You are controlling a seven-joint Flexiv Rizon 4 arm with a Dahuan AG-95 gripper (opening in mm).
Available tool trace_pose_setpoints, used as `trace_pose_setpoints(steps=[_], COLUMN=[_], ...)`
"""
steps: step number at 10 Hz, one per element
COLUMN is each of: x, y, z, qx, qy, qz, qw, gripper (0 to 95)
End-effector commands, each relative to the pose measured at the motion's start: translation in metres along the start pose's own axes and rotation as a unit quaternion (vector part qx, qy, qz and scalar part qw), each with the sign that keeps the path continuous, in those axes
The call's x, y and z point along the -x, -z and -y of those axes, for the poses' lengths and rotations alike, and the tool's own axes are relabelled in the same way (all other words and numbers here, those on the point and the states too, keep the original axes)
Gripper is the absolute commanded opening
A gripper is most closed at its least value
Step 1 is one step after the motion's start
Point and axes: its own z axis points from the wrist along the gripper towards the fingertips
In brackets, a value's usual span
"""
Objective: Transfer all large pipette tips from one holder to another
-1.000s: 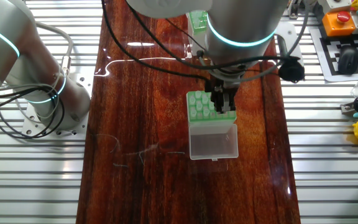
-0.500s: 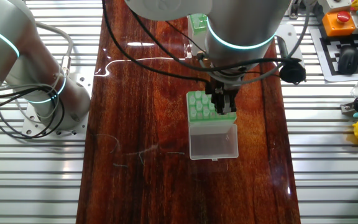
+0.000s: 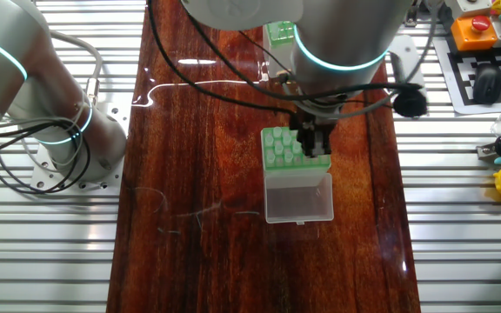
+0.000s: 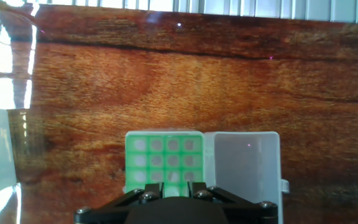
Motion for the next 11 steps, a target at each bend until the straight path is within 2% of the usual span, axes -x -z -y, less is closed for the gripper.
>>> trace_pose_setpoints(steps=[1,4,11], x=[-0.002,-0.009,-0.01], y=[-0.001,-0.008,-0.018], z=[-0.001,0.0,0.002], qx=[0.002,0.002,0.001], qy=[-0.001,-0.003,0.0], qz=[-0.002,-0.001,0.0], qw=[1.0,1.0,1.0], gripper=[19.0,19.0,19.0])
